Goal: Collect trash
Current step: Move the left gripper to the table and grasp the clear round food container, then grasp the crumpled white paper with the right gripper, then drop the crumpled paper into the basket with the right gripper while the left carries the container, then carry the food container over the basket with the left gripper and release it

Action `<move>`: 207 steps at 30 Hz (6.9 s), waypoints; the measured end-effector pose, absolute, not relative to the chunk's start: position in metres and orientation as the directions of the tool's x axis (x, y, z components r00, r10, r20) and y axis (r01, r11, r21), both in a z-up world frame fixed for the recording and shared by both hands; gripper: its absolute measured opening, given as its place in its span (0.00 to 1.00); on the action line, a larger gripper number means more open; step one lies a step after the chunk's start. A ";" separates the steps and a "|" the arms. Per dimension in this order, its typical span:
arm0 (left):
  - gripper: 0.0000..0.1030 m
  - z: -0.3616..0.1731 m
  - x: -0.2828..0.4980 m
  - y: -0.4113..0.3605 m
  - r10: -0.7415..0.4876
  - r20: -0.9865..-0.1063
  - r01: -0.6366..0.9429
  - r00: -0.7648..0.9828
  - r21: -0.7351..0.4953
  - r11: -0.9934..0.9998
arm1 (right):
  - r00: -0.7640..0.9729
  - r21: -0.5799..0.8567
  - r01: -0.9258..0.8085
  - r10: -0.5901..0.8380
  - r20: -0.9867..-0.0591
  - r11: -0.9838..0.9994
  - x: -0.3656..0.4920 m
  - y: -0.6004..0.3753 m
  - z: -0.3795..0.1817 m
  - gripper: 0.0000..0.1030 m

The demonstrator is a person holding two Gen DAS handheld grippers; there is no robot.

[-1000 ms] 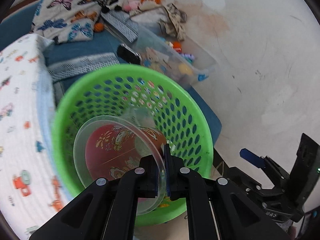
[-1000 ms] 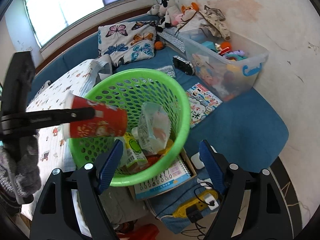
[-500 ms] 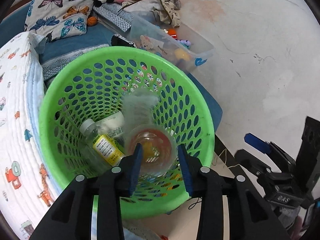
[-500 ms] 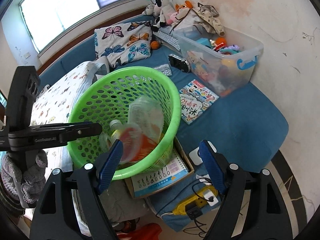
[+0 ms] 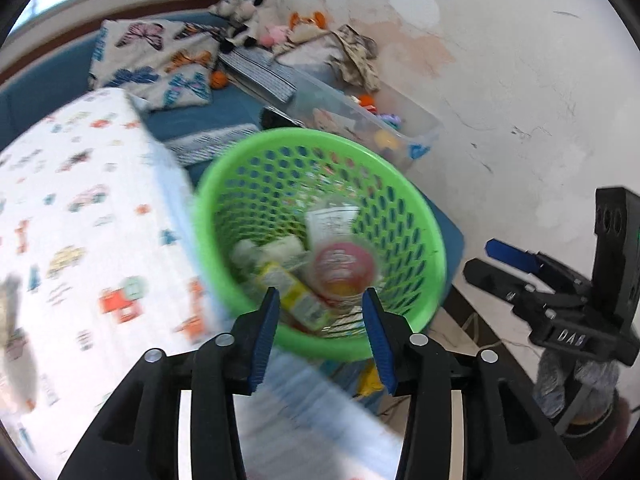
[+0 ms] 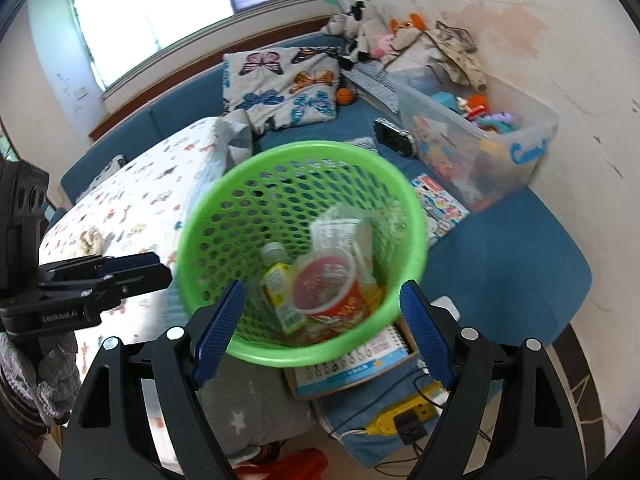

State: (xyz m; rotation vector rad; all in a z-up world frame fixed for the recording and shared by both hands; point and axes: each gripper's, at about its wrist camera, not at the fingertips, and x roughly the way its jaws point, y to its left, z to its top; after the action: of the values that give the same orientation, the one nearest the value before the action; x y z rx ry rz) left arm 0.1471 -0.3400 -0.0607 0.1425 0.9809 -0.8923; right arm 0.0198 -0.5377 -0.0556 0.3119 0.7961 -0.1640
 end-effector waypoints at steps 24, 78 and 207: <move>0.75 -0.055 0.185 -0.136 -0.281 -0.727 0.354 0.627 -0.056 0.933 | 0.683 0.196 -0.001 0.144 -0.716 0.981 0.086 -0.428 -0.041 0.80; 0.64 -0.050 0.173 -0.010 -0.191 -0.709 0.147 0.679 -0.124 0.981 | 0.524 0.244 -0.321 0.386 -0.759 0.915 0.220 -0.239 -0.076 0.80; 0.72 -0.067 0.185 -0.358 -0.495 -0.769 0.660 0.404 -0.130 0.740 | 0.674 0.190 0.239 -0.023 -0.738 0.952 0.061 -0.535 -0.049 0.81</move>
State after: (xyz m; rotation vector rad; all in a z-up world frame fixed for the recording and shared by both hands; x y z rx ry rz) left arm 0.1850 -0.3581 -0.0666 0.2071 0.8928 -0.7359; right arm 0.0609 -0.5345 -0.0491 0.2821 0.8200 -0.1495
